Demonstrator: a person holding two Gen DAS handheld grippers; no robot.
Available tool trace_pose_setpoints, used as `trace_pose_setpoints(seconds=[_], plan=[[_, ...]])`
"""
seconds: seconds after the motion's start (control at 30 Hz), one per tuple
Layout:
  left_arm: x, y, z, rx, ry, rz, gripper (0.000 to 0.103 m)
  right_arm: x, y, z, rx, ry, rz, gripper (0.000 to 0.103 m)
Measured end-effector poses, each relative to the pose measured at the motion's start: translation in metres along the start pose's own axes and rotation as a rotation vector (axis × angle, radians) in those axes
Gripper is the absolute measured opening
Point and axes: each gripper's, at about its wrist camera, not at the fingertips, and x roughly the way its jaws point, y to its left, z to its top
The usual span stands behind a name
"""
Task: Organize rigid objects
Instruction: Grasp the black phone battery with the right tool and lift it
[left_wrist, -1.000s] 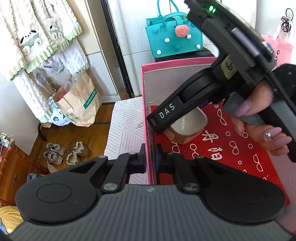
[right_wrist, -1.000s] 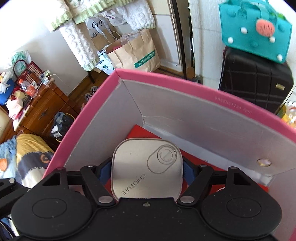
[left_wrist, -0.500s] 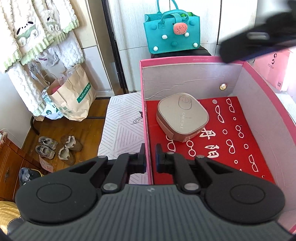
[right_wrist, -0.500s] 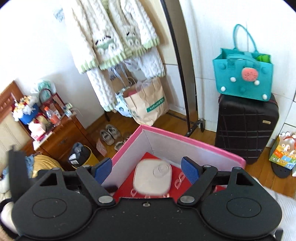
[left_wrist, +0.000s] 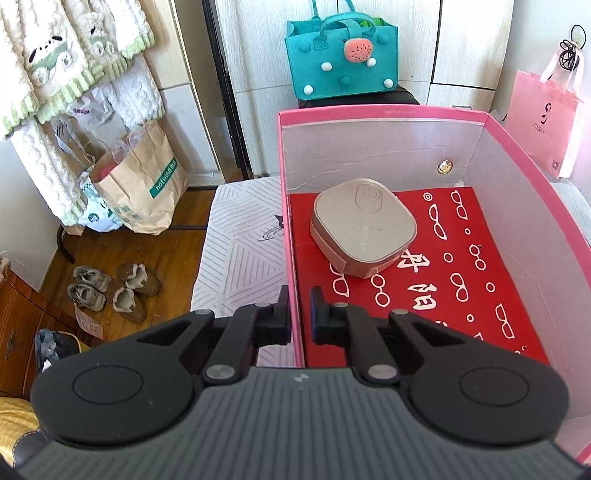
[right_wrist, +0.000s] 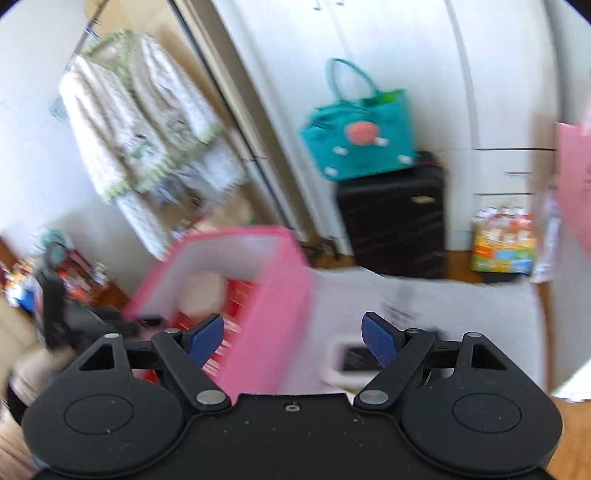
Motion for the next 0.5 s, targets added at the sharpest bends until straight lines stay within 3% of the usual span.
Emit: trace_pose_setpoints(seconds=[0.17, 0.23, 0.33, 0.4, 0.5], plan=[[0.000, -0.002, -0.001, 0.003, -0.001, 0.004, 0.008, -0.009, -0.036, -0.039, 0.037, 0.068, -0.050, 0.085], [0.000, -0.002, -0.001, -0.001, -0.004, 0.003, 0.008, -0.005, -0.043, -0.058, 0.028, 0.084, -0.067, 0.078], [-0.001, -0.003, -0.001, 0.005, -0.010, 0.011, 0.008, -0.001, -0.050, -0.084, -0.032, 0.125, -0.092, 0.056], [-0.002, -0.005, -0.001, 0.020, -0.014, 0.027, 0.008, 0.001, -0.050, -0.095, -0.087, 0.142, -0.087, 0.049], [-0.003, -0.008, -0.002, 0.034, -0.021, 0.047, 0.008, -0.002, -0.050, -0.105, -0.154, 0.152, -0.052, 0.049]])
